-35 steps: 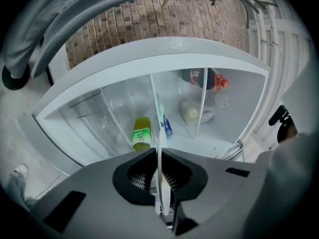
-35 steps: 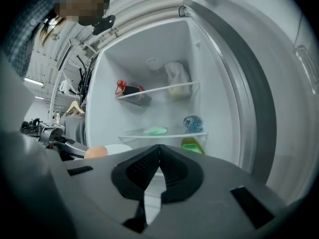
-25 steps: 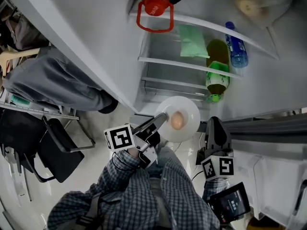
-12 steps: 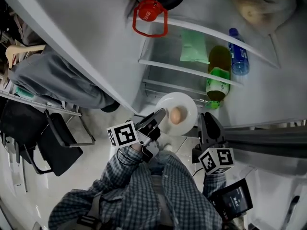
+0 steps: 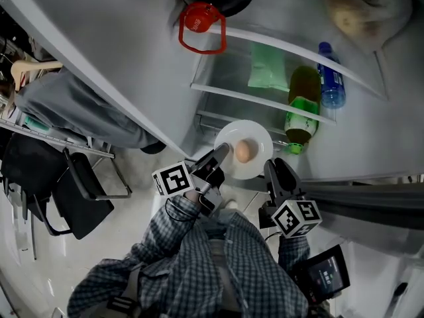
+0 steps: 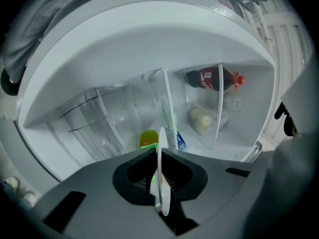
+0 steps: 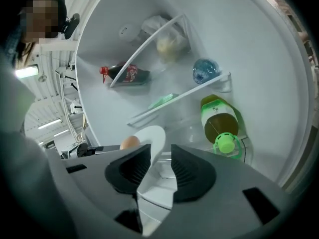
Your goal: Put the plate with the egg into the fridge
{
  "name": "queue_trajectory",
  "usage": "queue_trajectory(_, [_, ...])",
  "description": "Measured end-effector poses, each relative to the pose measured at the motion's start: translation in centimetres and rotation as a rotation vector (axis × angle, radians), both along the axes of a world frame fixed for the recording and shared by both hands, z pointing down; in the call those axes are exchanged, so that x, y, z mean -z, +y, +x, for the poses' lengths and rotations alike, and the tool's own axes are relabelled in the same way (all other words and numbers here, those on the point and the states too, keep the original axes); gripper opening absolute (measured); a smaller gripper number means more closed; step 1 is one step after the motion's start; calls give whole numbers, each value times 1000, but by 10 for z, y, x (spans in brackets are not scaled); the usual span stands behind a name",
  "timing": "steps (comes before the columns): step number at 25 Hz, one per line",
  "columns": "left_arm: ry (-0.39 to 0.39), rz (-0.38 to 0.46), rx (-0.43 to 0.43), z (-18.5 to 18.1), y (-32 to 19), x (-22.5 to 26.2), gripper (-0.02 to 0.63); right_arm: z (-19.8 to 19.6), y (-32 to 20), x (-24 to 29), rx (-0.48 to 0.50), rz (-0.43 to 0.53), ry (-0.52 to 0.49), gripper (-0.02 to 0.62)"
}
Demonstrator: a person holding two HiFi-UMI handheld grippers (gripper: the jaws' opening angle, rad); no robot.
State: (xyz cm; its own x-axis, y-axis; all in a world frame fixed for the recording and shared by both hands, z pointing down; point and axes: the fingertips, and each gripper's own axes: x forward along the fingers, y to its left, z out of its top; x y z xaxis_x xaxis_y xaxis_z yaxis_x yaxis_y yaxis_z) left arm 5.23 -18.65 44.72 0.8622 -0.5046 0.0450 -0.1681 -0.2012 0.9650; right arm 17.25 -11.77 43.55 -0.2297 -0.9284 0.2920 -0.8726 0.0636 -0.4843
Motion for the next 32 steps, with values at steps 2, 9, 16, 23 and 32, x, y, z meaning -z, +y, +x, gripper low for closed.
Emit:
queue_trajectory(2, [6, 6, 0, 4, -3, -1, 26, 0, -1, -3, -1, -8, -54, 107])
queue_trajectory(9, [135, -63, 34, 17, -9, -7, 26, -4, 1, -18, 2, -24, -232, 107])
queue_trajectory(16, [145, -83, 44, 27, -12, -24, 26, -22, -4, -38, 13, -46, -384, 107])
queue_trajectory(23, [86, -100, 43, 29, -14, -42, 28, -27, -12, -50, 10, -63, -543, 106])
queue_trajectory(32, [112, -73, 21, 39, -20, -44, 28, -10, -26, -58, -106, -59, -709, 21])
